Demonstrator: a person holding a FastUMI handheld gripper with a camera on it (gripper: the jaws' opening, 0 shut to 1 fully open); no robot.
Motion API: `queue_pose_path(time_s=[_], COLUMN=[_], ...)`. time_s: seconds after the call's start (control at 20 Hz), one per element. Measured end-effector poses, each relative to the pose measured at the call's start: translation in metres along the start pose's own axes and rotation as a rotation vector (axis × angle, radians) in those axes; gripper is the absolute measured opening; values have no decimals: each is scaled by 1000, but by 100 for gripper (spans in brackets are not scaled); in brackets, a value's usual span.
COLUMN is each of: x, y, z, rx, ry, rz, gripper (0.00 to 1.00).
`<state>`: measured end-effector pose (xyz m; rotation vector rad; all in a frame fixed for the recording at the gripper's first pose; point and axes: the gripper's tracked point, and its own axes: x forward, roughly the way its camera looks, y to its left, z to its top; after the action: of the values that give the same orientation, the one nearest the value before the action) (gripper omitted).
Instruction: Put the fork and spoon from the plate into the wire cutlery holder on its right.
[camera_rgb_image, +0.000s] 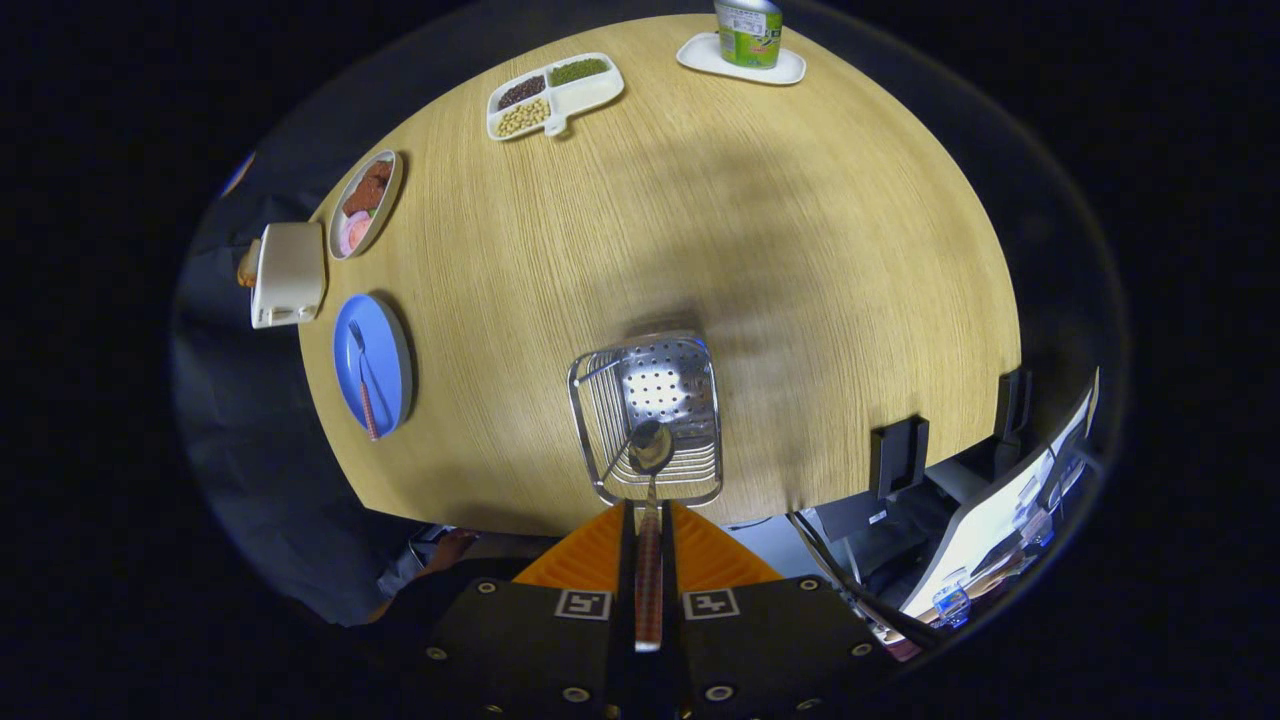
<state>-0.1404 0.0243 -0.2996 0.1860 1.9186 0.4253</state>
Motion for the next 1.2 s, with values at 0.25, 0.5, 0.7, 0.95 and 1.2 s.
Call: queue_pose_path(time_s=[0.25,0.5,0.7,0.95,1.2], x=[-19,-42,-65,-100,-147], y=[15,46,81,123,175], z=[19,48,74,97,106], rx=[9,-80,-144,-189,-256], ry=[-96,-328,-572,-888,-1219], rz=[51,86,116,156,210], gripper=[16,31,54,75,87])
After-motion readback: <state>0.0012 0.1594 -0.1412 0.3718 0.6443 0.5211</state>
